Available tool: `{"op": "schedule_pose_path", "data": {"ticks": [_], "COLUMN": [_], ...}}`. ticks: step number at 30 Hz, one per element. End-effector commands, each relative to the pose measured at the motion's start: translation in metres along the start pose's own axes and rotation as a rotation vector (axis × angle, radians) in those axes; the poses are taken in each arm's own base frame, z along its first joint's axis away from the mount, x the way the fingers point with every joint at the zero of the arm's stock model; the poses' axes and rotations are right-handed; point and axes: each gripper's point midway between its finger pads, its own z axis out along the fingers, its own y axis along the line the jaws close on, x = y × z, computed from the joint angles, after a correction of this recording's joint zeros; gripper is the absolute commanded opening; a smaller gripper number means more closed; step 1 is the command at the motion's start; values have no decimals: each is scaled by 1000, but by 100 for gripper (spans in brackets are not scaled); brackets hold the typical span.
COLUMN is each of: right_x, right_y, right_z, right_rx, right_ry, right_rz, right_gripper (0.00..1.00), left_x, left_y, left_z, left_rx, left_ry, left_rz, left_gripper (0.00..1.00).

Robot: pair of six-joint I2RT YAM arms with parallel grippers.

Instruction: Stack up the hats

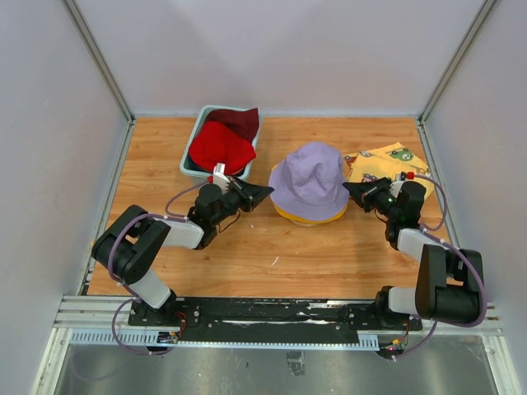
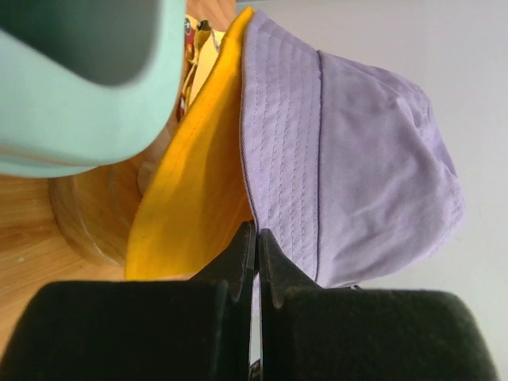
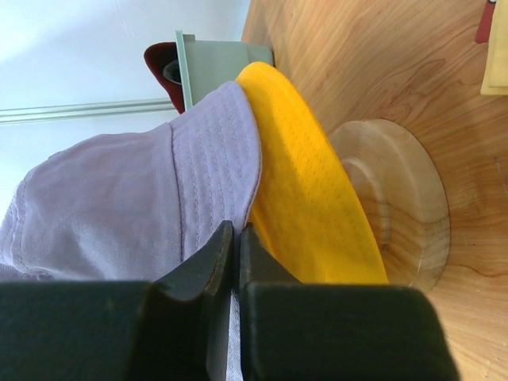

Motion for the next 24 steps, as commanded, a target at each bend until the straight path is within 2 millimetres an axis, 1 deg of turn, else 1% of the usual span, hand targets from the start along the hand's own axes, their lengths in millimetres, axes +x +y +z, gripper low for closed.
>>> {"op": "schedule_pose_path", "data": {"ticks": [1,9,16,24], "right_x": [-7,-7,-10,-12], "right_y": [-8,-19,-29,-46], "right_z": [-7,-8,-7,-3], "right_rx": [9,45,95,145], "right_ry": [-21,-27,-30,-19], "right_rz": [-14,-25,-62,-79], "right_gripper": [1,1,1,1], "left_x": [3,2,6,11], "left_y": [9,32,49,69], "left_z": [-1,-5,3,9], "left_rx": [-50,-167,-227,-293], "left_ry": [24,20,52,103], "left_rz": [48,94,108,142], "left_gripper": [0,0,0,1]}}
